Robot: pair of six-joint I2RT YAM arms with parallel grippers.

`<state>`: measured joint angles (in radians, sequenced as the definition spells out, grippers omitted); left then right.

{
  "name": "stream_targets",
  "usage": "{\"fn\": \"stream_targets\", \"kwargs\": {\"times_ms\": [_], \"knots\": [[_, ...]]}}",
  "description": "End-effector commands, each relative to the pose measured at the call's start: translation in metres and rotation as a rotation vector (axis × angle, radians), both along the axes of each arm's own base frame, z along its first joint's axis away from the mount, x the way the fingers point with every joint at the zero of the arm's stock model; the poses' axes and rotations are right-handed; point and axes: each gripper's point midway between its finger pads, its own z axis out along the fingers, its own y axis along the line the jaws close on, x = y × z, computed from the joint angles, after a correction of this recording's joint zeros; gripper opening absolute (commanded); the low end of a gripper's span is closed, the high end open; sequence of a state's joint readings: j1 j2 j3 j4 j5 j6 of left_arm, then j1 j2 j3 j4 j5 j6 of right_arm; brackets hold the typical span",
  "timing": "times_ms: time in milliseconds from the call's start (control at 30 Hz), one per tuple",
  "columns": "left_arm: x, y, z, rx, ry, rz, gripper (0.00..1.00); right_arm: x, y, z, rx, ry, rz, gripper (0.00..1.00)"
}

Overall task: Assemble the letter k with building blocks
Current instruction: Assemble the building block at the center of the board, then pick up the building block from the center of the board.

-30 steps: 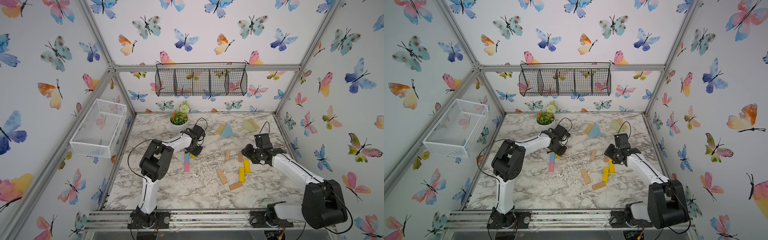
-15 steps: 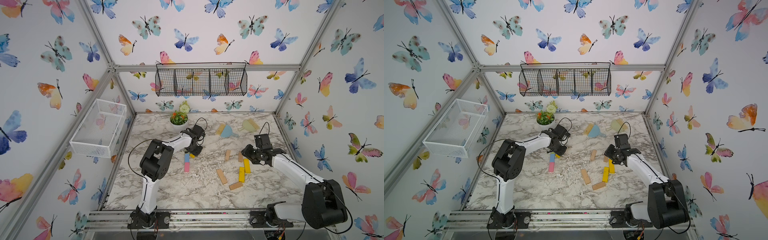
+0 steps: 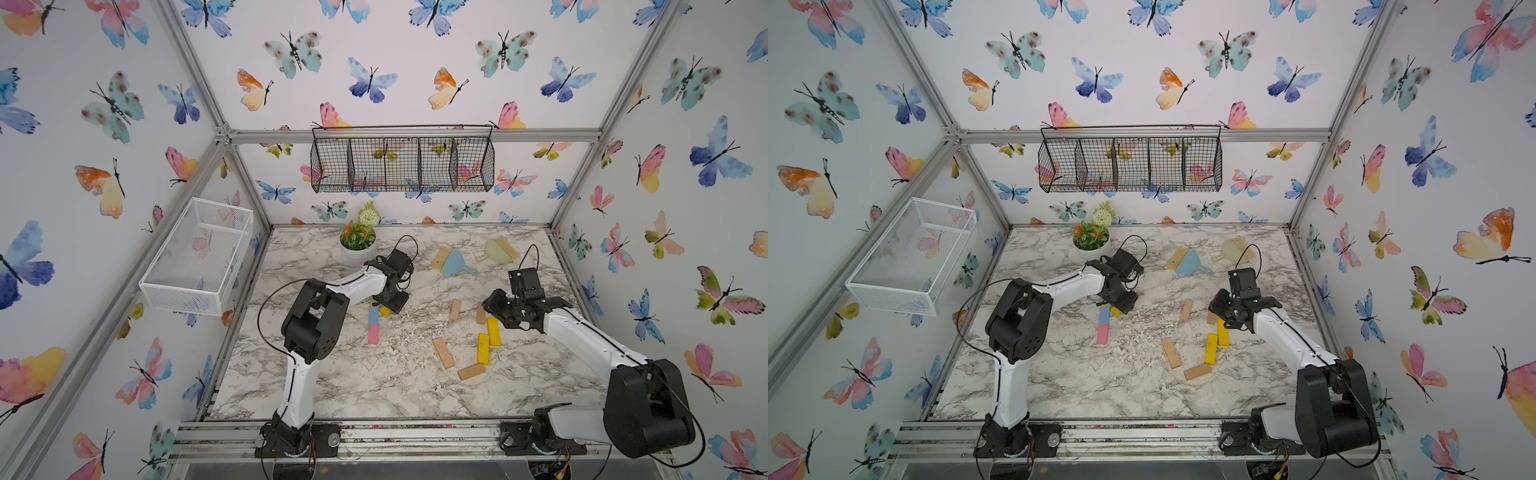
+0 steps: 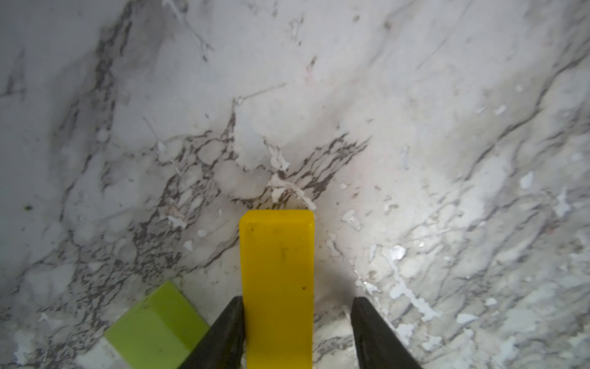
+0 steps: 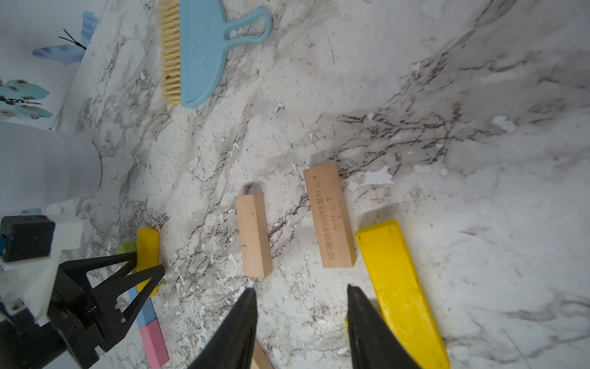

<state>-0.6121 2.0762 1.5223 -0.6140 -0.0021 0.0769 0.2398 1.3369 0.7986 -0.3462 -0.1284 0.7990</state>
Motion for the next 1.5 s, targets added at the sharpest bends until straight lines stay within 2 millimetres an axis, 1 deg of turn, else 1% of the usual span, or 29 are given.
{"fn": "stream_targets", "kwargs": {"times_ms": [0,67,133,267,300,367,400,467,500,600,667,733,800,933,1000,1100,1167,1467], "knots": [[0.005,-0.025,0.068,-0.093,-0.119,-0.015,0.66,-0.001,-0.004,0.0,-0.018,-0.025,0.004,0.48],[0.01,-0.029,0.093,-0.128,-0.168,-0.007,0.71,-0.001,-0.005,0.0,-0.033,-0.032,0.014,0.48],[0.015,-0.029,0.117,-0.148,-0.22,0.011,0.74,0.0,-0.004,0.001,-0.048,-0.042,0.042,0.48],[0.021,-0.022,0.151,-0.172,-0.307,0.056,0.79,-0.003,0.004,-0.002,-0.059,-0.036,0.124,0.48],[0.023,-0.018,0.16,-0.173,-0.333,0.075,0.79,-0.005,0.01,-0.002,-0.064,-0.039,0.155,0.48],[0.024,-0.011,0.173,-0.174,-0.375,0.104,0.8,-0.009,0.03,-0.001,-0.08,-0.047,0.262,0.48],[0.024,-0.008,0.18,-0.177,-0.401,0.121,0.8,-0.014,0.041,-0.003,-0.115,-0.035,0.32,0.48],[0.025,0.0,0.194,-0.183,-0.44,0.156,0.84,-0.024,0.063,-0.008,-0.195,-0.012,0.427,0.48],[0.025,0.006,0.2,-0.19,-0.456,0.181,0.88,-0.03,0.075,-0.011,-0.244,0.003,0.478,0.48],[0.027,0.026,0.217,-0.241,-0.483,0.277,0.98,-0.047,0.096,-0.024,-0.392,0.041,0.589,0.48],[0.029,0.039,0.223,-0.306,-0.475,0.342,0.99,-0.055,0.105,-0.03,-0.441,0.047,0.638,0.48],[0.031,0.056,0.226,-0.36,-0.462,0.405,0.99,-0.06,0.111,-0.034,-0.461,0.049,0.676,0.48],[0.032,0.075,0.221,-0.411,-0.43,0.466,0.99,-0.069,0.118,-0.039,-0.471,0.058,0.731,0.47],[0.035,0.119,0.202,-0.469,-0.381,0.612,0.98,-0.081,0.122,-0.046,-0.502,0.071,0.782,0.47],[0.034,0.136,0.192,-0.501,-0.352,0.653,0.96,-0.088,0.123,-0.05,-0.506,0.08,0.813,0.47],[0.032,0.156,0.181,-0.509,-0.335,0.71,0.95,-0.097,0.129,-0.055,-0.52,0.075,0.866,0.48],[0.032,0.162,0.177,-0.511,-0.329,0.731,0.95,-0.102,0.131,-0.057,-0.534,0.075,0.893,0.48],[0.032,0.163,0.174,-0.508,-0.313,0.731,0.94,-0.115,0.125,-0.075,-0.577,0.142,0.924,0.48]]}}
